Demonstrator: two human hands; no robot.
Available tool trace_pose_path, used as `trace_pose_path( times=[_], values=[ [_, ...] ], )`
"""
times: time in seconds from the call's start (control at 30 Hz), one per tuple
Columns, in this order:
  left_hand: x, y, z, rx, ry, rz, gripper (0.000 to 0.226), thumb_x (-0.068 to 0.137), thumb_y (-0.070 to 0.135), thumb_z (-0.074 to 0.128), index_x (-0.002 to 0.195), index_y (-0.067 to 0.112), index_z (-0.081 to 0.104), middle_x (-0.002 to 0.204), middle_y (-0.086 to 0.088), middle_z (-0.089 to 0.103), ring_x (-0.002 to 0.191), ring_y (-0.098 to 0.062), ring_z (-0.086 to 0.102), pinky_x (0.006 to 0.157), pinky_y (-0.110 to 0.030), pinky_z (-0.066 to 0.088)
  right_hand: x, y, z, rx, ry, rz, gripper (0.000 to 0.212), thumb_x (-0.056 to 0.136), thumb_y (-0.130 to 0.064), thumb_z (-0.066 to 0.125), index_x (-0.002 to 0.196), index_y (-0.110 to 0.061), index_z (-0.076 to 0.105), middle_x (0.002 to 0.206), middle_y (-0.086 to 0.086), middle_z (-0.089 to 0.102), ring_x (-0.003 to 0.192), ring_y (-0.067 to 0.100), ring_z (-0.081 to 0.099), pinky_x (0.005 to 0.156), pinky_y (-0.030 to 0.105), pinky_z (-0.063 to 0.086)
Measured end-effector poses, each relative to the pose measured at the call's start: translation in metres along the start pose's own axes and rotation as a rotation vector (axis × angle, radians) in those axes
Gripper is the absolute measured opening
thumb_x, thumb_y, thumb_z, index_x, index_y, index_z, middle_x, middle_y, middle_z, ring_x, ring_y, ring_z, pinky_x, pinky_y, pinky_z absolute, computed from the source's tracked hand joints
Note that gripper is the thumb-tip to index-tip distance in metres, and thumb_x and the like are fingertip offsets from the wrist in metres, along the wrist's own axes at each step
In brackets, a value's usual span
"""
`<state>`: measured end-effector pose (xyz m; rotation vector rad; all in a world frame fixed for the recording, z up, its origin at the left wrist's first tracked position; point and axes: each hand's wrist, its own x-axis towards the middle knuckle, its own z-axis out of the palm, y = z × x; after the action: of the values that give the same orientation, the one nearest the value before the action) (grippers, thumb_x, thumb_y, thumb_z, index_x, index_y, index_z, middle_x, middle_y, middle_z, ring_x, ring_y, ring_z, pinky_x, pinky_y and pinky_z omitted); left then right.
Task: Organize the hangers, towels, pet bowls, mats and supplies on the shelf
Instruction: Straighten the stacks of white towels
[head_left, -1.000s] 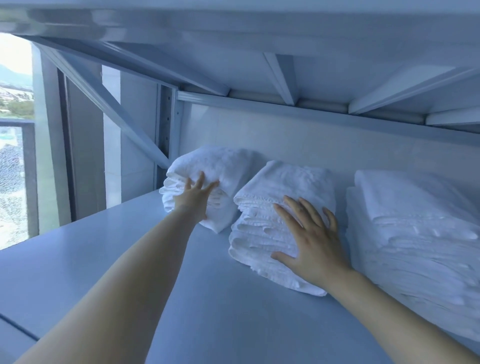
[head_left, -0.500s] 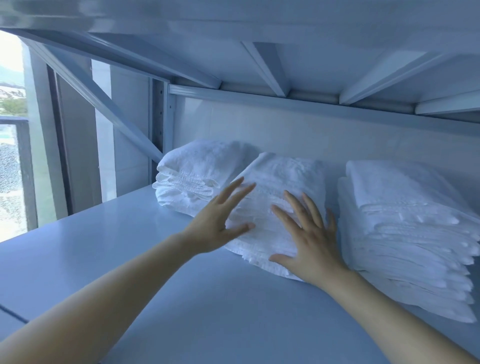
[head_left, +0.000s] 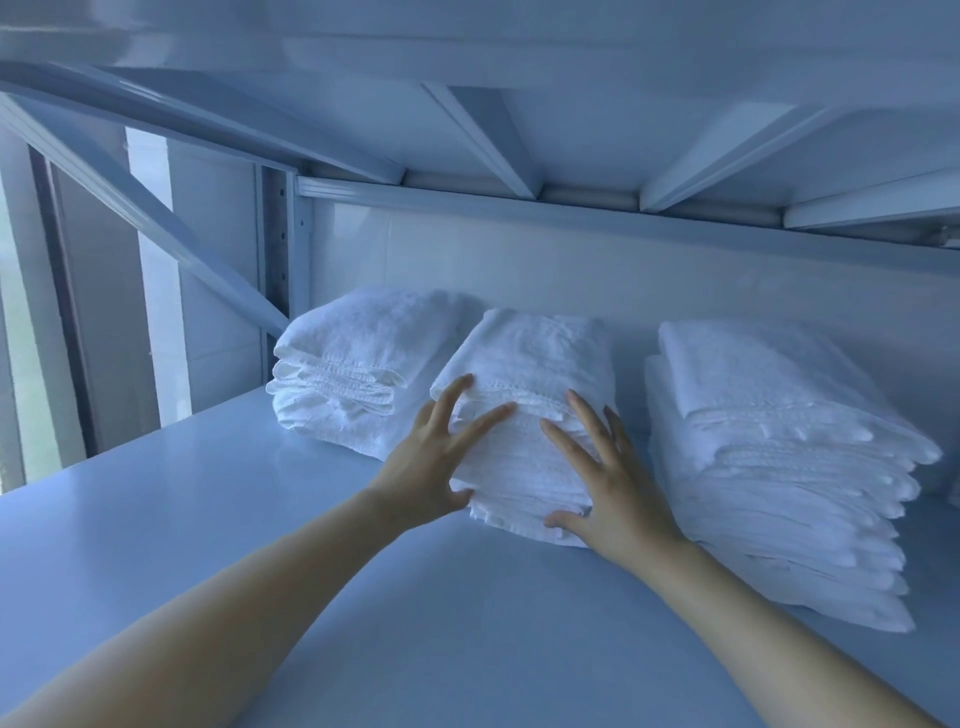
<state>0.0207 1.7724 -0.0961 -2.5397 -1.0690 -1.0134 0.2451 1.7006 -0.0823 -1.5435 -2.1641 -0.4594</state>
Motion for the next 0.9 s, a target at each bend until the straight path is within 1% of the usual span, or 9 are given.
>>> trace_pose_path(
  times=[0.23, 0.33, 0.4, 0.43, 0.53, 0.63, 0.7, 0.77, 0.9],
  values=[
    [0.012, -0.018, 0.013, 0.038, 0.021, -0.042, 0.104, 0.056, 0.005, 0.069, 0.141, 0.044, 0.024, 0.148, -0.002, 0.014, 0.119, -0.032, 0.042, 0.044, -0.027, 0.05, 0.031, 0.012, 0.02, 0.047, -0.031, -0.003, 0.099, 0.072, -0.033, 0.077, 0.147, -0.038, 0.012, 0.148, -0.025, -0.026, 0.144, 0.023, -0.009, 0.087, 0.036, 0.052],
    [0.014, -0.023, 0.019, 0.112, 0.039, -0.116, 0.103, 0.054, 0.002, 0.073, 0.14, 0.039, 0.029, 0.145, -0.007, 0.025, 0.117, -0.034, 0.047, 0.037, -0.017, 0.036, 0.047, 0.007, 0.027, 0.061, -0.032, 0.003, 0.098, 0.073, -0.029, 0.077, 0.147, -0.036, 0.012, 0.147, -0.024, -0.026, 0.143, 0.025, -0.011, 0.09, 0.039, 0.05],
    [0.011, -0.027, 0.025, 0.149, 0.077, -0.172, 0.107, 0.055, 0.001, 0.076, 0.142, 0.037, 0.026, 0.144, -0.009, 0.032, 0.119, -0.034, 0.048, 0.036, -0.016, 0.032, 0.057, 0.001, 0.032, 0.076, -0.038, 0.012, 0.097, 0.075, -0.027, 0.076, 0.147, -0.036, 0.011, 0.146, -0.025, -0.027, 0.142, 0.026, -0.012, 0.09, 0.041, 0.05],
    [0.008, -0.028, 0.028, 0.146, 0.081, -0.189, 0.109, 0.058, 0.003, 0.077, 0.143, 0.039, 0.021, 0.145, -0.008, 0.03, 0.122, -0.032, 0.046, 0.036, -0.017, 0.037, 0.06, -0.001, 0.034, 0.08, -0.031, 0.016, 0.097, 0.075, -0.026, 0.076, 0.147, -0.036, 0.01, 0.146, -0.025, -0.028, 0.142, 0.026, -0.013, 0.089, 0.042, 0.051],
    [0.0, -0.027, 0.033, 0.094, 0.07, -0.189, 0.104, 0.073, 0.01, 0.069, 0.143, 0.047, 0.002, 0.154, -0.002, 0.012, 0.137, -0.027, 0.028, 0.052, -0.026, 0.053, 0.048, -0.006, 0.047, 0.113, 0.05, 0.035, 0.094, 0.077, -0.026, 0.074, 0.147, -0.036, 0.012, 0.148, -0.024, -0.028, 0.143, 0.026, -0.011, 0.089, 0.04, 0.052],
    [-0.003, -0.027, 0.034, 0.054, 0.051, -0.159, 0.092, 0.081, 0.017, 0.063, 0.142, 0.048, 0.001, 0.157, 0.001, -0.003, 0.143, -0.024, 0.012, 0.069, -0.031, 0.056, 0.022, -0.005, 0.056, 0.186, 0.125, 0.058, 0.085, 0.083, -0.031, 0.067, 0.148, -0.037, 0.012, 0.152, -0.022, -0.022, 0.145, 0.022, -0.004, 0.084, 0.037, 0.054],
    [-0.002, -0.026, 0.033, 0.058, 0.05, -0.155, 0.088, 0.079, 0.018, 0.065, 0.145, 0.043, 0.012, 0.157, -0.003, 0.001, 0.143, -0.028, 0.011, 0.08, -0.036, 0.055, 0.015, -0.003, 0.056, 0.217, 0.165, 0.05, 0.081, 0.084, -0.033, 0.064, 0.148, -0.037, 0.014, 0.154, -0.021, -0.017, 0.145, 0.019, 0.003, 0.087, 0.036, 0.052],
    [-0.002, -0.028, 0.034, 0.101, 0.075, -0.12, 0.085, 0.075, 0.017, 0.069, 0.145, 0.035, 0.024, 0.156, -0.008, 0.011, 0.142, -0.031, 0.015, 0.092, -0.043, 0.047, 0.014, -0.002, 0.056, 0.221, 0.177, 0.038, 0.077, 0.085, -0.034, 0.062, 0.147, -0.037, 0.016, 0.154, -0.02, -0.016, 0.145, 0.018, 0.004, 0.088, 0.038, 0.052],
    [0.0, -0.027, 0.035, 0.203, 0.094, 0.081, 0.075, 0.073, 0.016, 0.071, 0.139, 0.03, 0.04, 0.151, -0.006, 0.028, 0.137, -0.025, 0.027, 0.104, -0.043, 0.035, 0.014, -0.006, 0.057, 0.266, 0.234, 0.053, 0.076, 0.084, -0.031, 0.065, 0.144, -0.034, 0.019, 0.155, -0.014, -0.01, 0.143, 0.018, 0.014, 0.088, 0.032, 0.052]
  ],
)
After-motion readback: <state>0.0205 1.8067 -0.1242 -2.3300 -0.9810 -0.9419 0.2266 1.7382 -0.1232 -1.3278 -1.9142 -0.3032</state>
